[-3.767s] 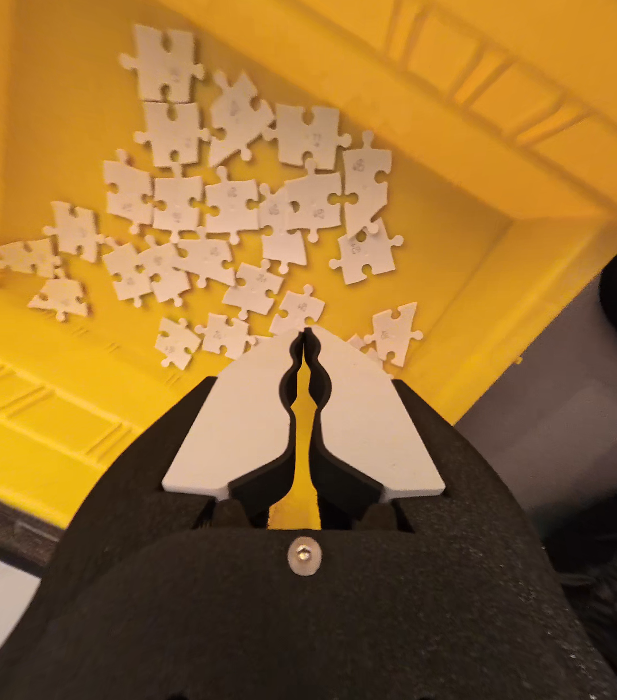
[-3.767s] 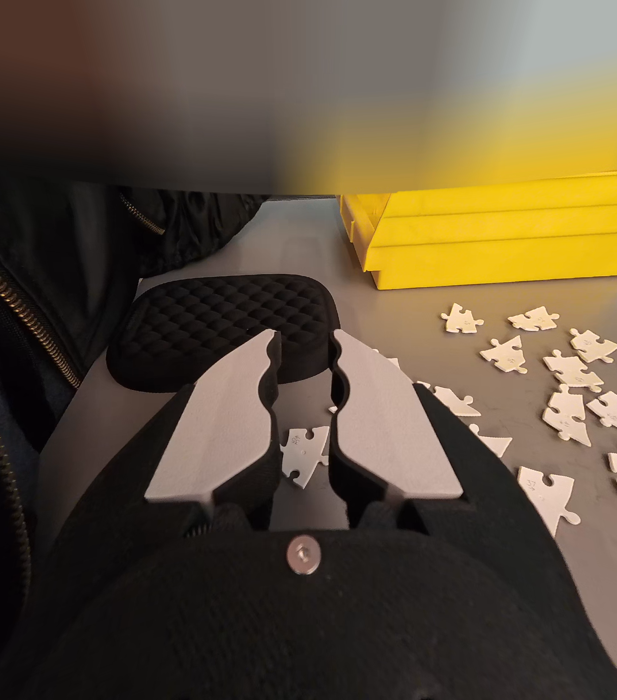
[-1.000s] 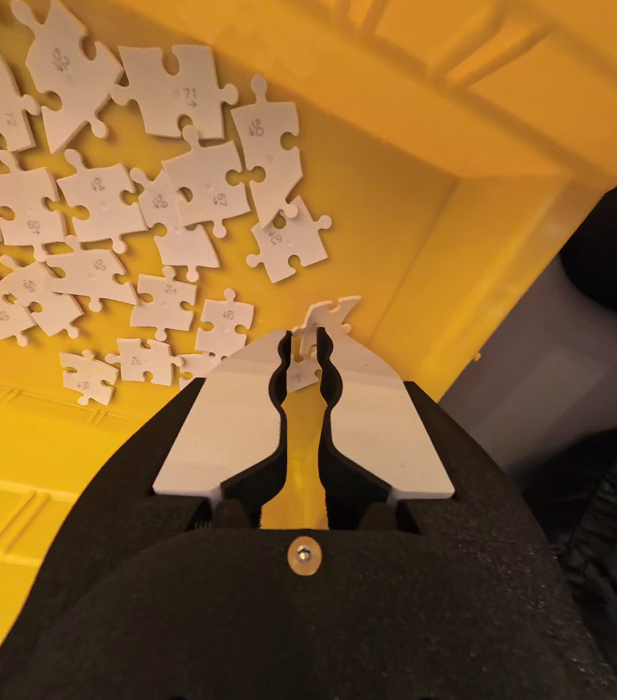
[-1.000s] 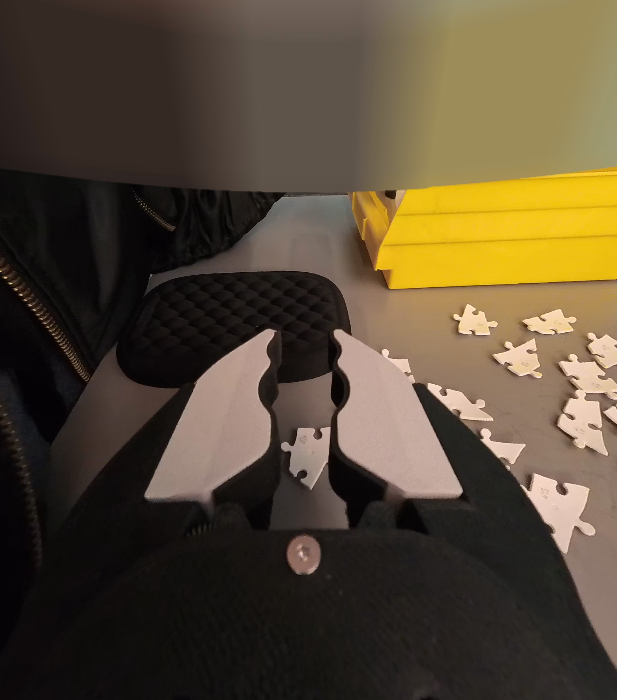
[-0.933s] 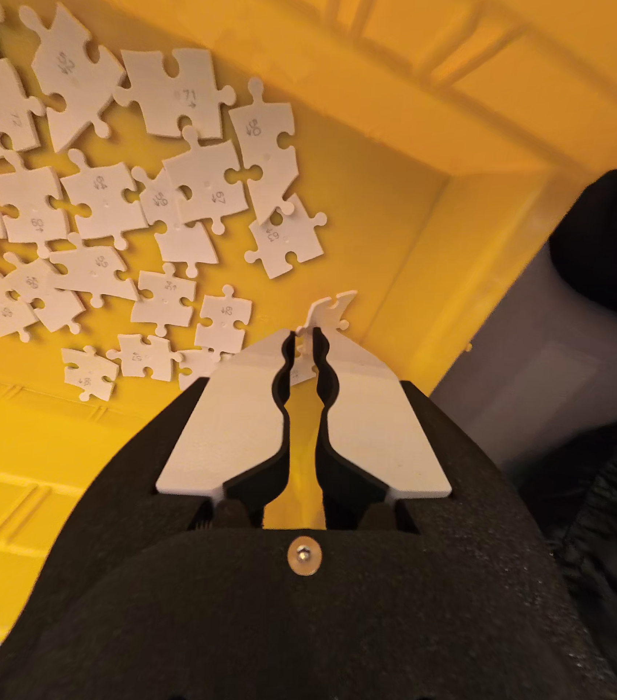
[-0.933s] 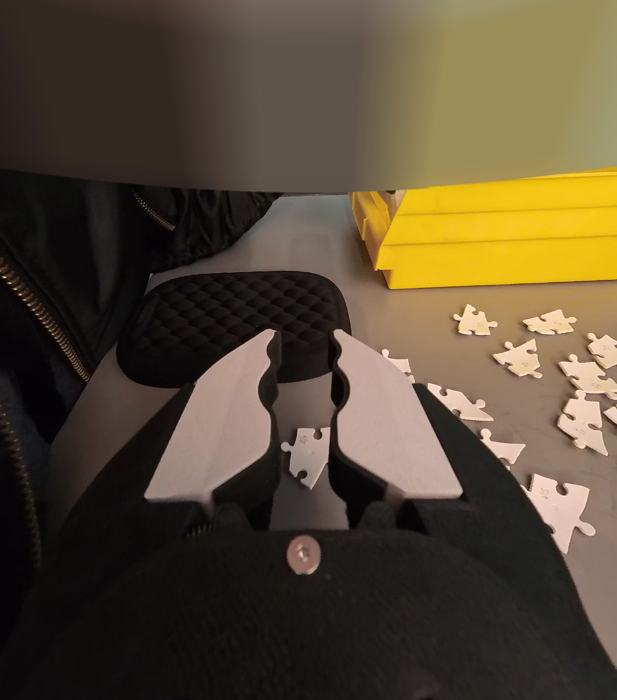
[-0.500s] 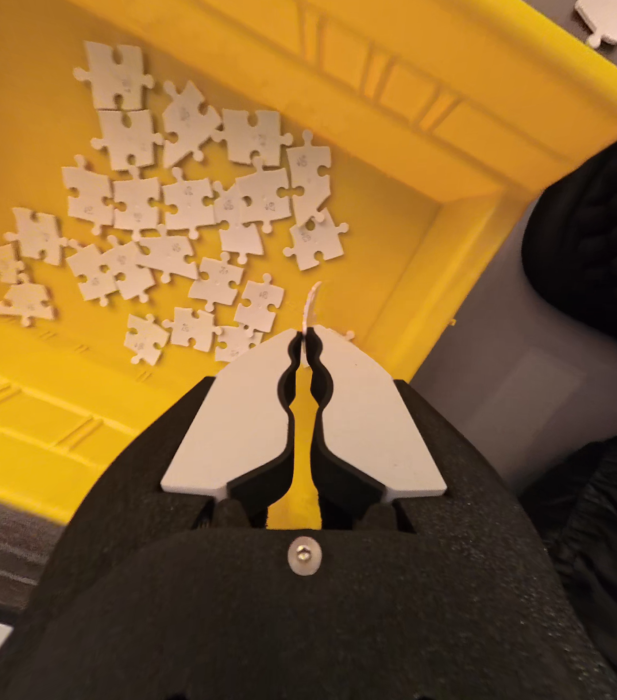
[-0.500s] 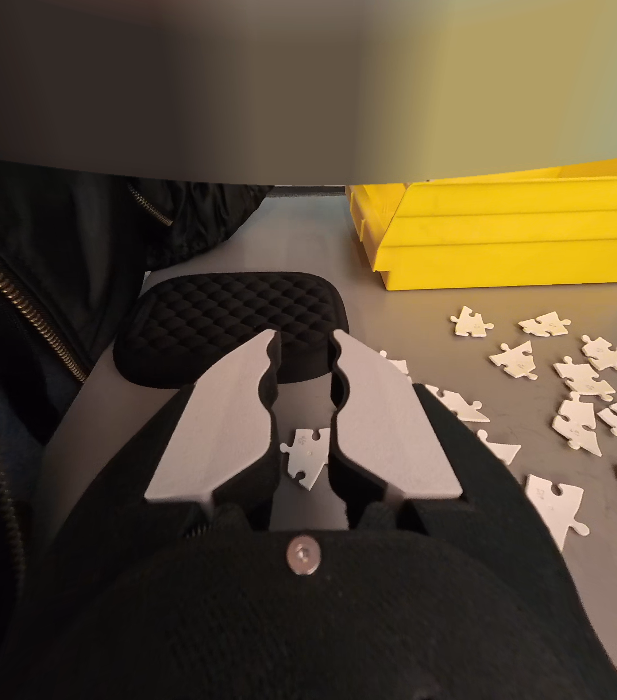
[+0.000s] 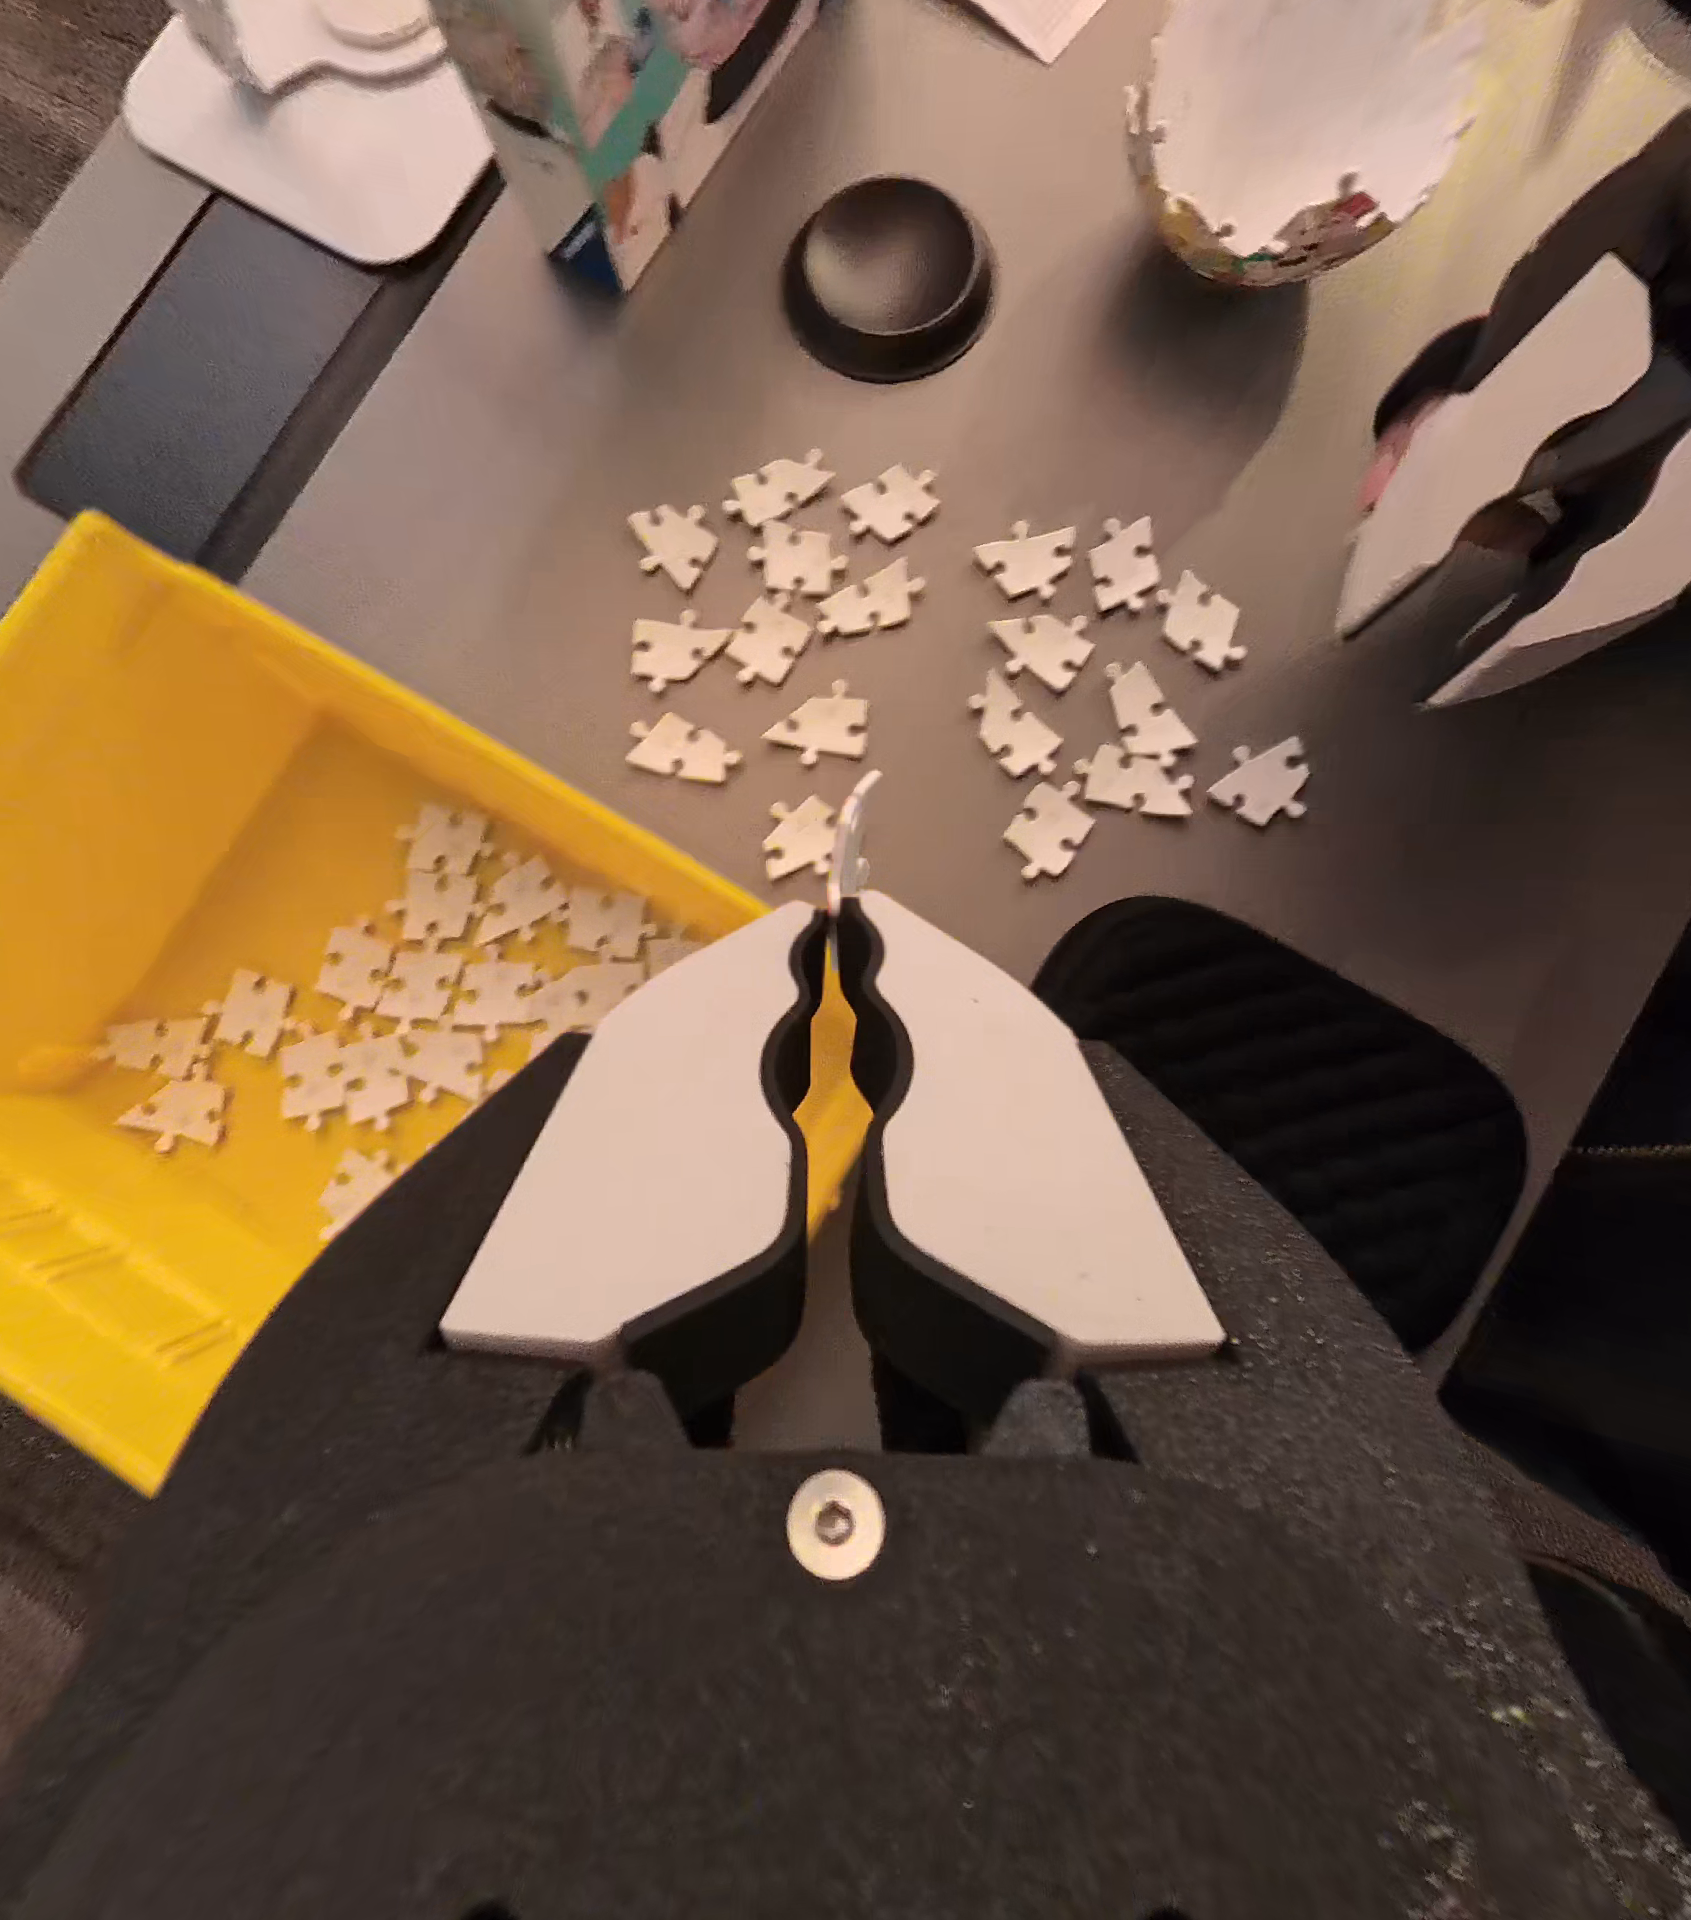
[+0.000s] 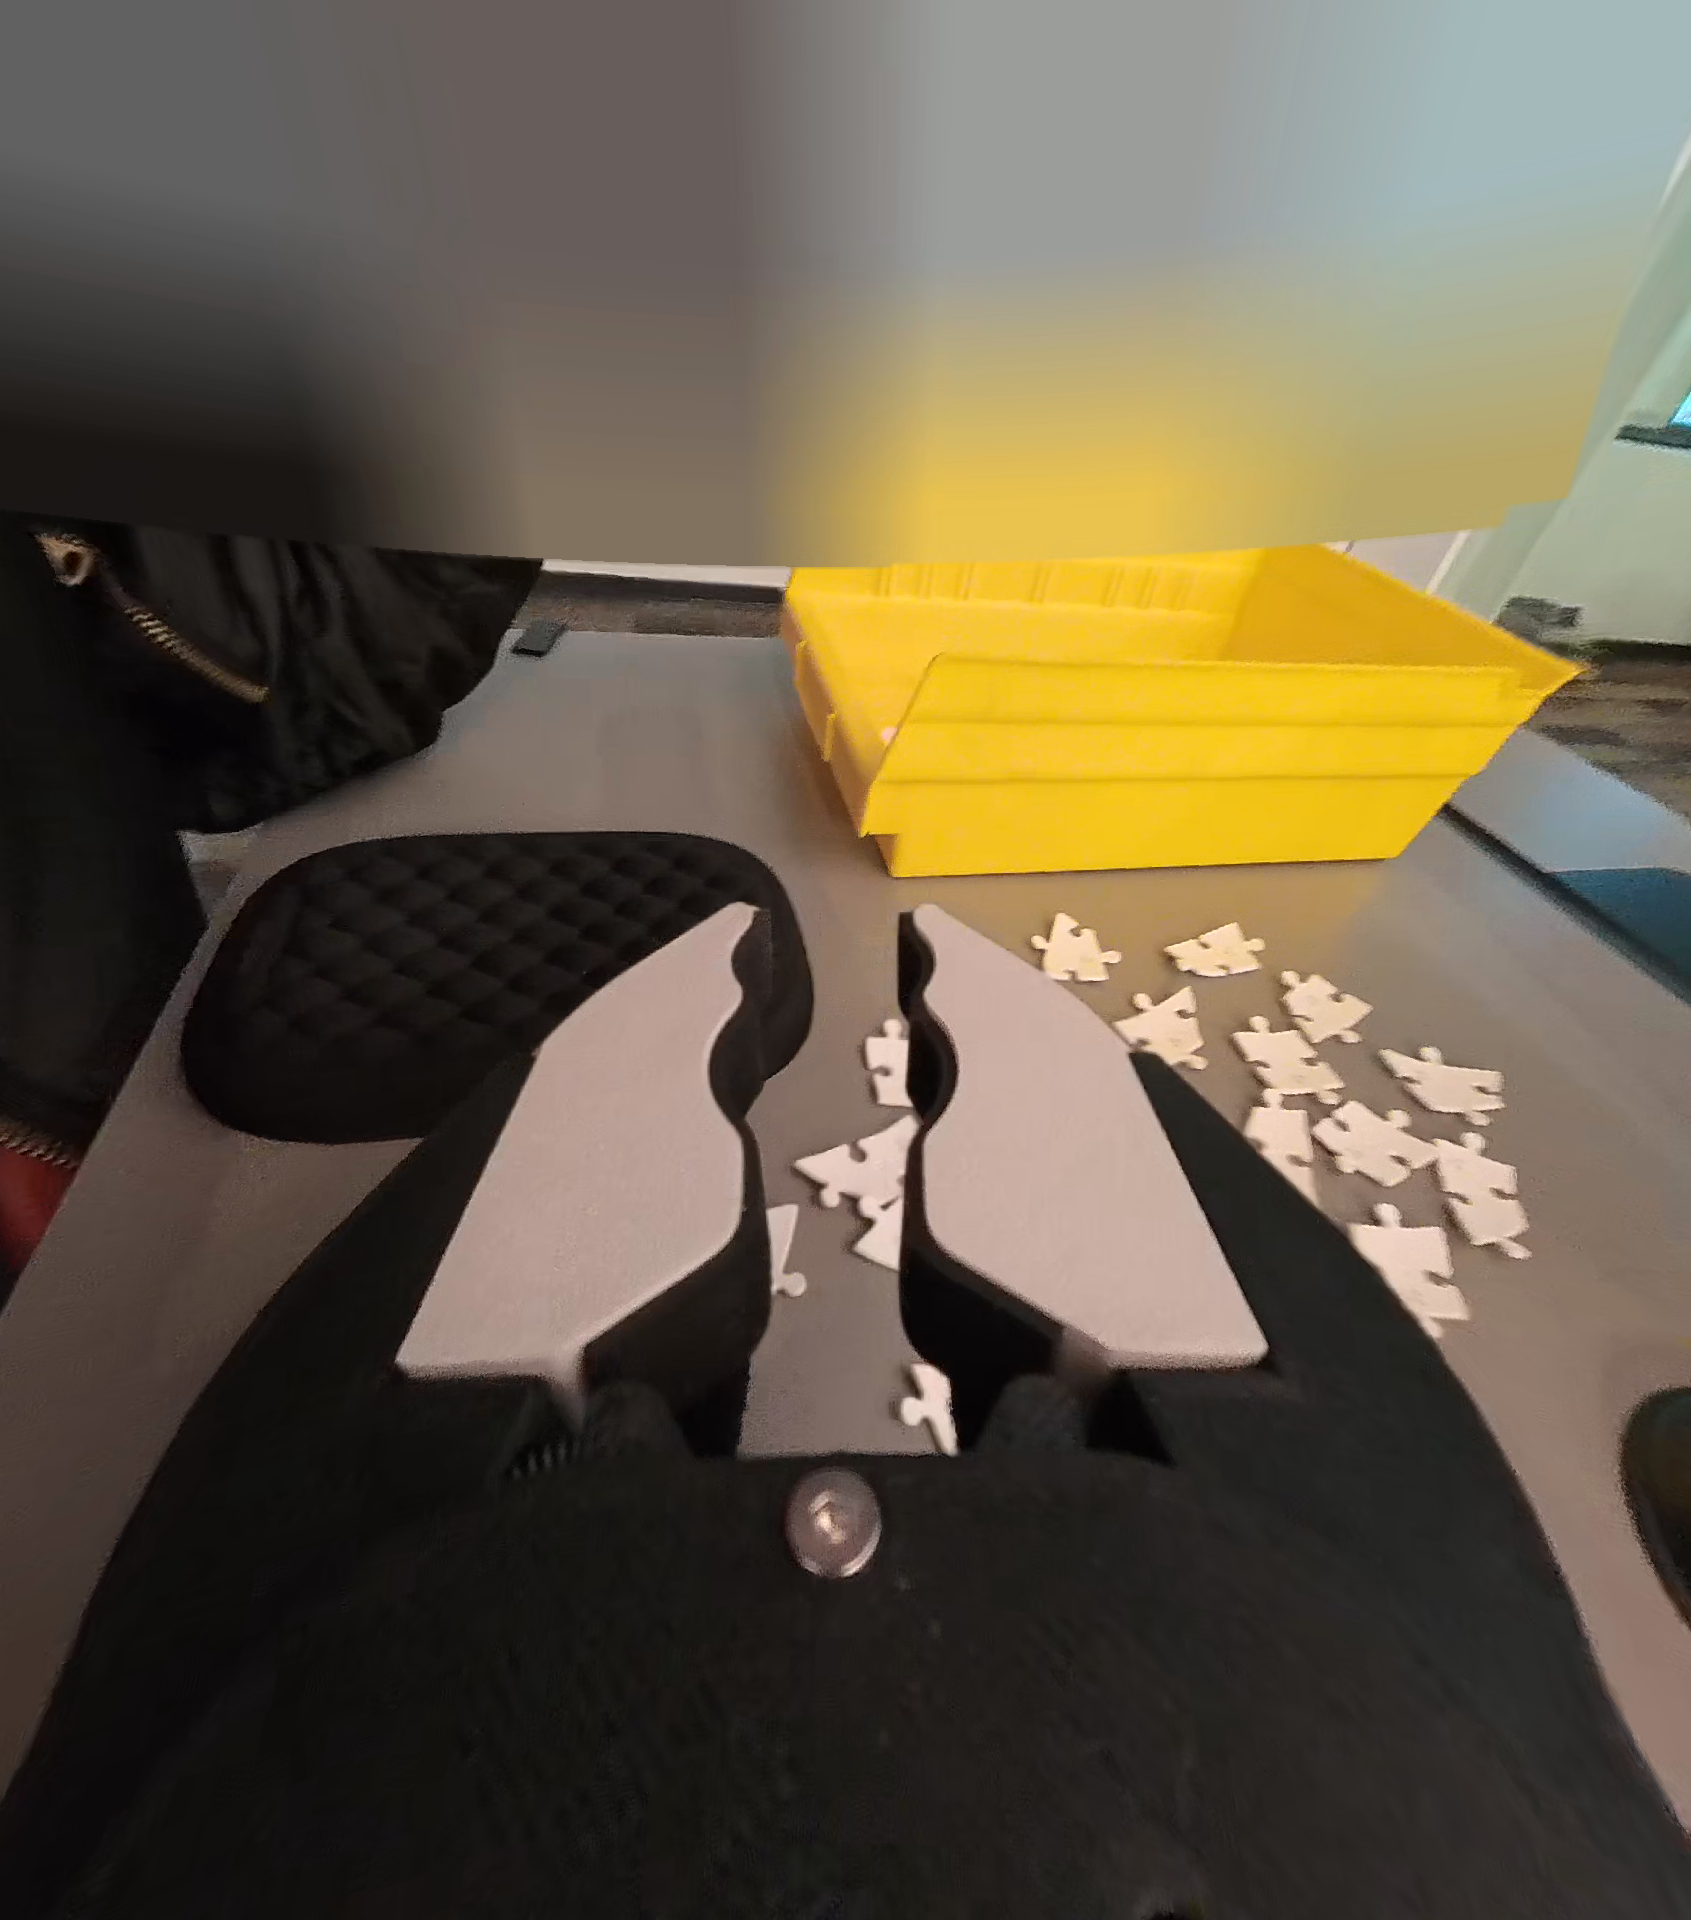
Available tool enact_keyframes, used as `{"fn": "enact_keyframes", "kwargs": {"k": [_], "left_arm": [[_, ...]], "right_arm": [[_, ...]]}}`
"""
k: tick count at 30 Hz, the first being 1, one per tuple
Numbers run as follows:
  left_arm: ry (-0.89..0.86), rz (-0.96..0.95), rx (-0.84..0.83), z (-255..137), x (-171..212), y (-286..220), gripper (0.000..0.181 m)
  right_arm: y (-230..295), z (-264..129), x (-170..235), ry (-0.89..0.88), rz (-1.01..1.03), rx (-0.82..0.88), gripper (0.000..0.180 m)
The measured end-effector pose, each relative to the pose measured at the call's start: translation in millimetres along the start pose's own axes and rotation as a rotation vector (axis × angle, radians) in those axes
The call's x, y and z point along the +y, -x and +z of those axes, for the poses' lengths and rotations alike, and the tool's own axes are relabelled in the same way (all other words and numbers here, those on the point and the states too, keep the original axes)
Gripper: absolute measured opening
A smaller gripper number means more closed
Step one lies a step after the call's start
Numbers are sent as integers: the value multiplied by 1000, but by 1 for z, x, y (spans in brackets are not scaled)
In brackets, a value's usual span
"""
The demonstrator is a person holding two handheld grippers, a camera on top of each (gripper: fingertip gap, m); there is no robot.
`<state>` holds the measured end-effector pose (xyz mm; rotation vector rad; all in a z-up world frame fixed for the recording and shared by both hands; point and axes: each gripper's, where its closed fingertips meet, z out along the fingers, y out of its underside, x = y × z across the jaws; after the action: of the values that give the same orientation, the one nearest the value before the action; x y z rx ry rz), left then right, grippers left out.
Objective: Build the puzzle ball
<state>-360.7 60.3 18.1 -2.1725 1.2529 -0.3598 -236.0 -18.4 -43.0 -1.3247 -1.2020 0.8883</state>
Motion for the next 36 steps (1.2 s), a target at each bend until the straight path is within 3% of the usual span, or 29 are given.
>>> {"fn": "enact_keyframes", "kwargs": {"k": [2,6,10,16,29,36], "left_arm": [[24,23,-16,12,-9,-16,2],[7,-24,110,39,-24,-62,2],[2,-130,394,73,-40,-126,2],[239,-311,558,144,-25,-176,2],[347,-468,461,181,5,-175,2],[395,-428,396,189,12,-171,7]], "right_arm": [[-3,-9,-7,0,-26,53,24],[-4,-41,-17,-7,-54,185,24],[8,-78,-2,17,-18,238,24],[19,-115,16,-19,37,264,24],[37,-125,21,-64,67,127,25],[41,-127,23,-51,37,114,26]]}}
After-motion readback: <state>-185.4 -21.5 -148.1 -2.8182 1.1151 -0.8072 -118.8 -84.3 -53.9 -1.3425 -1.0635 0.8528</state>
